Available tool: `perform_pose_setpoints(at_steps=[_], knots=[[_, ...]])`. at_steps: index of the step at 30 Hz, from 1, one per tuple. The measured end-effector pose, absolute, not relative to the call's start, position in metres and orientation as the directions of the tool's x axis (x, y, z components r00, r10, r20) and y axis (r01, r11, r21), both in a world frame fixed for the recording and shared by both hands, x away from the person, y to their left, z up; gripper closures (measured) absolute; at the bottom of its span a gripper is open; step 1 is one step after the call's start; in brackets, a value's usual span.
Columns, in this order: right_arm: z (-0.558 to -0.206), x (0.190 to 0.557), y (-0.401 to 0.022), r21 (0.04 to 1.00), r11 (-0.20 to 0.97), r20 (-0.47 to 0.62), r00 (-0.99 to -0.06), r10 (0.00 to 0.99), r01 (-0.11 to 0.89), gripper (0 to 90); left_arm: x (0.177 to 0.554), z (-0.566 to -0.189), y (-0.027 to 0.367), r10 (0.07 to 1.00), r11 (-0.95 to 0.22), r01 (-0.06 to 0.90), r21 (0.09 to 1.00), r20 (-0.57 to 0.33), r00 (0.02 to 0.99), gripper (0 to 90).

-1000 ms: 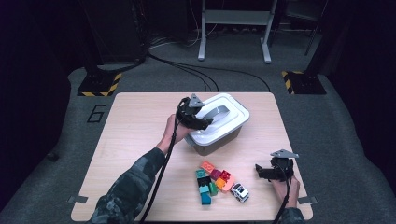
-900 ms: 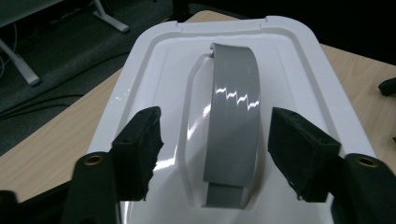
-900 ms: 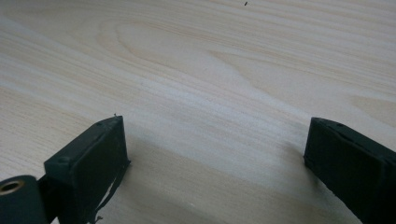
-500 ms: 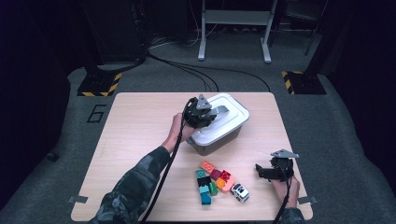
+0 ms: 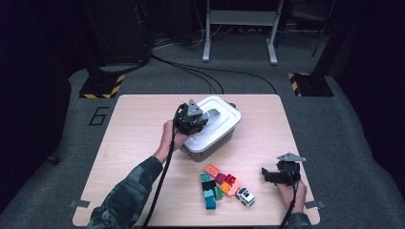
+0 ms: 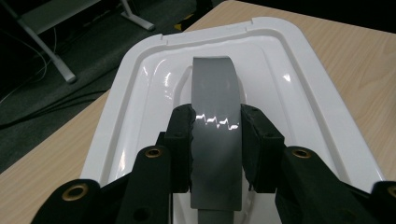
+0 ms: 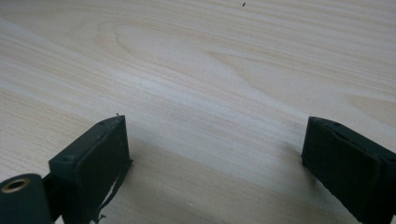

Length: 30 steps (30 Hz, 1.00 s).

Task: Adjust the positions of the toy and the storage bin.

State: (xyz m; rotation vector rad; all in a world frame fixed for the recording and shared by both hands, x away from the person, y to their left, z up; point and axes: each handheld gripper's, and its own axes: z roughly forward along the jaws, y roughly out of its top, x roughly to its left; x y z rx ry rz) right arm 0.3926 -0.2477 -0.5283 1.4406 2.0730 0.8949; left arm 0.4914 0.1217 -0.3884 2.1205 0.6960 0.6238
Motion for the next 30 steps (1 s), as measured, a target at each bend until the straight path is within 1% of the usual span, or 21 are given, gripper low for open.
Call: perform_pose_setpoints(at_steps=[16,18,30], knots=[[-0.528,0.393,-0.248,0.731,0.239,-0.008,-0.343,0.939,0.639,6.5,0.462,-0.389,0.148,0.714,-0.5,0.307,0.81,0.184,0.676,66.7],[-0.528,0.392,-0.247,0.731,0.239,-0.008,-0.342,0.94,0.639,6.5,0.458,-0.389,0.151,0.729,-0.482,0.325,0.814,0.167,0.664,66.7],[-0.528,0.392,-0.247,0.731,0.235,-0.006,-0.338,0.941,0.641,6.9,0.445,-0.388,0.158,0.759,-0.451,0.362,0.816,0.137,0.636,66.7]])
